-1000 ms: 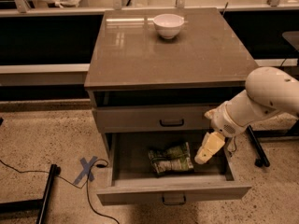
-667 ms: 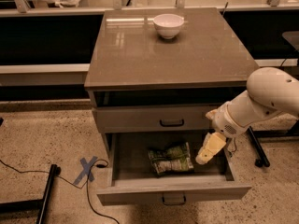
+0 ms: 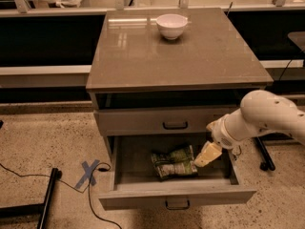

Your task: Pick green jalapeno chip bag from middle drawer and place on counter

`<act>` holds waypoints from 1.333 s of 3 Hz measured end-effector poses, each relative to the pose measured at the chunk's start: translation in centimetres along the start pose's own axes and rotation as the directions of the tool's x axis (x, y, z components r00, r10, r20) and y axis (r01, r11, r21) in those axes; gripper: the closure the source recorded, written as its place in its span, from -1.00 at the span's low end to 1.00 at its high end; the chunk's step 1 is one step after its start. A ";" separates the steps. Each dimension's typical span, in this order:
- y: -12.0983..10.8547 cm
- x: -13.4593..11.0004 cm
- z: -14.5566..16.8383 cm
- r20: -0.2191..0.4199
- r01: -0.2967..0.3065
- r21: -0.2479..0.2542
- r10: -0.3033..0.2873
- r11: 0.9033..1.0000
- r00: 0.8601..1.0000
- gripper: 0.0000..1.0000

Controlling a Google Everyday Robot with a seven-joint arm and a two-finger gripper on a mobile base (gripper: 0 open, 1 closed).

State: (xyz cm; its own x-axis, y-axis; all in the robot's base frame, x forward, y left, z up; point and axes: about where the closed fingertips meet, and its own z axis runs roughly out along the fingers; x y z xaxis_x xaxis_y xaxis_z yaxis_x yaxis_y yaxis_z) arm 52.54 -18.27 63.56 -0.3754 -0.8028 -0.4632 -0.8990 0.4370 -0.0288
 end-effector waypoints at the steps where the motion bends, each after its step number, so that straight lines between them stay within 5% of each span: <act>1: -1.1 2.2 3.6 0.006 0.002 0.026 -0.003 1.000 1.000 -0.50; 4: -1.0 6.2 15.4 0.086 -0.081 -0.105 0.090 0.991 0.992 -0.56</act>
Offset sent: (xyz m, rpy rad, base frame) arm 0.0220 -0.0135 -0.1314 0.0850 0.0020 0.0105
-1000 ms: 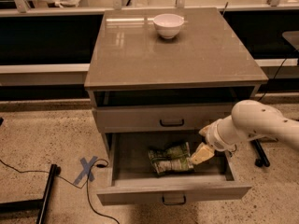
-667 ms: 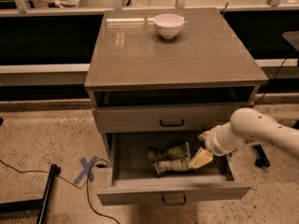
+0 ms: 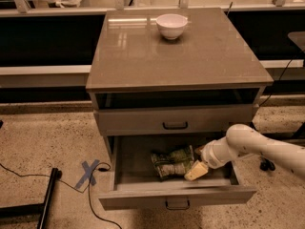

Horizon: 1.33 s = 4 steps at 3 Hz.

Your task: Pick green jalapeno chip bag from middle drawer and place on counter

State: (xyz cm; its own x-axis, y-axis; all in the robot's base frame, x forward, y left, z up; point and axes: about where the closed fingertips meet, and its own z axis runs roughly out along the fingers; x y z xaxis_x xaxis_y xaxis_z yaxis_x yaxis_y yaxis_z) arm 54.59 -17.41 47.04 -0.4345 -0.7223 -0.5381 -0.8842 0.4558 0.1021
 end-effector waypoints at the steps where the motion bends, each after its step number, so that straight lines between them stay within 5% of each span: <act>1: -0.3 0.6 3.0 0.003 -0.042 -0.006 0.042 0.999 0.999 -0.52; 3: -2.7 2.8 5.5 -0.022 -0.098 0.036 0.098 0.995 0.995 -0.50; 4: -3.1 3.7 6.8 -0.029 -0.090 0.017 0.090 0.996 0.995 -0.42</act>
Offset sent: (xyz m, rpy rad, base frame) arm 0.0268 -0.0015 -0.0640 -0.0293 0.0271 -0.1346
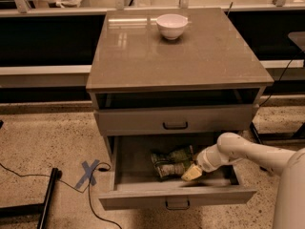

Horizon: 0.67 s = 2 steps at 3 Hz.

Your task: Pick green jalapeno chip bag from middle drawer and place on counter

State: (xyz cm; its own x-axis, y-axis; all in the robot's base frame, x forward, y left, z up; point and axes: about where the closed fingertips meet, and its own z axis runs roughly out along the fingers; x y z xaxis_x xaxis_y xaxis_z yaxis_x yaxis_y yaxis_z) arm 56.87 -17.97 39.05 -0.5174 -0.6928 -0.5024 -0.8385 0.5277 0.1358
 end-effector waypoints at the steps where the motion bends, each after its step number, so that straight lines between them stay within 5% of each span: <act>1: -0.2 0.1 0.5 0.004 0.012 -0.005 -0.012 1.000 1.000 -0.04; 2: -0.3 -0.6 0.3 0.037 0.022 -0.021 -0.022 1.000 0.999 0.42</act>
Offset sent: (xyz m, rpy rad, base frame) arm 0.0122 0.0061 0.0111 0.0814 -0.0366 0.0364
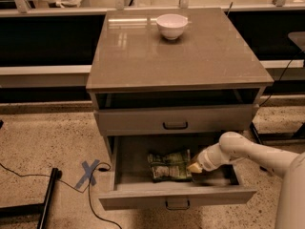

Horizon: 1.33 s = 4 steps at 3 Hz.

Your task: Pick green jalapeno chip bag from middle drawer and place on counter

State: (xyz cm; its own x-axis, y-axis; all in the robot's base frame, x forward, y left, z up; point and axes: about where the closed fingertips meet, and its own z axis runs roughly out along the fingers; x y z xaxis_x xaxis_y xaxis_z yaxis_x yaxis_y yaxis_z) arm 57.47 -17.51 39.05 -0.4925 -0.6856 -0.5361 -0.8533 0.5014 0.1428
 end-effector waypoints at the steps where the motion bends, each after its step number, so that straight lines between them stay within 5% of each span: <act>1: 0.3 -1.1 -0.2 0.048 0.022 -0.040 -0.020 0.999 0.999 0.89; 2: 0.5 -2.3 -0.9 0.101 0.046 -0.078 -0.038 0.996 0.994 1.00; 4: 0.8 -2.5 -2.3 0.094 0.085 -0.053 -0.080 0.995 0.992 0.17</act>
Offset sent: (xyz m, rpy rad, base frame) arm 0.0099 0.0149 0.0401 0.1884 -0.0370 0.0948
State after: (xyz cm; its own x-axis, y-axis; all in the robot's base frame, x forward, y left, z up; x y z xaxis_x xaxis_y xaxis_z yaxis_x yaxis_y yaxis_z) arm 57.66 -16.57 42.41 -0.4044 -0.6707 -0.6218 -0.9001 0.4126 0.1403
